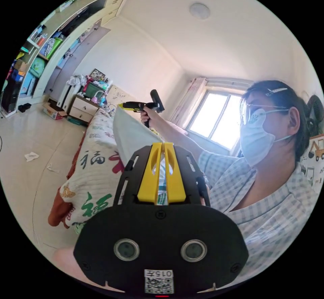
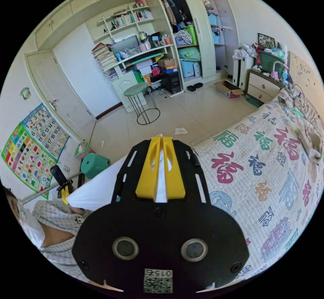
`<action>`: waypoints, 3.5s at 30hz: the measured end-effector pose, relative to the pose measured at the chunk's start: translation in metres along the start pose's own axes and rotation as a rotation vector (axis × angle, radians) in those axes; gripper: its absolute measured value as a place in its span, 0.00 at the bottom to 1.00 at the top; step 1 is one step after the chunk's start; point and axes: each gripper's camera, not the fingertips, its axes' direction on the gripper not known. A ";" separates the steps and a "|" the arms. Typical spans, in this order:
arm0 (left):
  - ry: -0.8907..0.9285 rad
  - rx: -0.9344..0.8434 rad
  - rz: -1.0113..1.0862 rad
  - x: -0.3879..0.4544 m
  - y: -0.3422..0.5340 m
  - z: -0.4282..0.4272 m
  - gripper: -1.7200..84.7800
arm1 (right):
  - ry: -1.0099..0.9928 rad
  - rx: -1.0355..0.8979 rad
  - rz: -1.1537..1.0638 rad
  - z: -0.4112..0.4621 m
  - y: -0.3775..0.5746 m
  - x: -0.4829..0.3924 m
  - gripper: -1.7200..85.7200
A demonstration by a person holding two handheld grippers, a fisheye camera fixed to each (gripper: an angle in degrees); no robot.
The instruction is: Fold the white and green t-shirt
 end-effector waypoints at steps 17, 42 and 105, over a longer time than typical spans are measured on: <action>0.255 -0.604 0.271 0.122 0.118 0.331 0.01 | -0.144 0.154 0.402 -0.240 0.207 0.252 0.02; 0.207 -0.776 0.321 0.173 0.176 0.436 0.09 | 0.011 0.031 0.446 -0.360 0.146 0.271 0.13; 0.118 -0.627 -0.477 -0.100 -0.284 0.451 0.13 | -0.166 -0.005 0.475 -0.427 0.199 0.227 0.16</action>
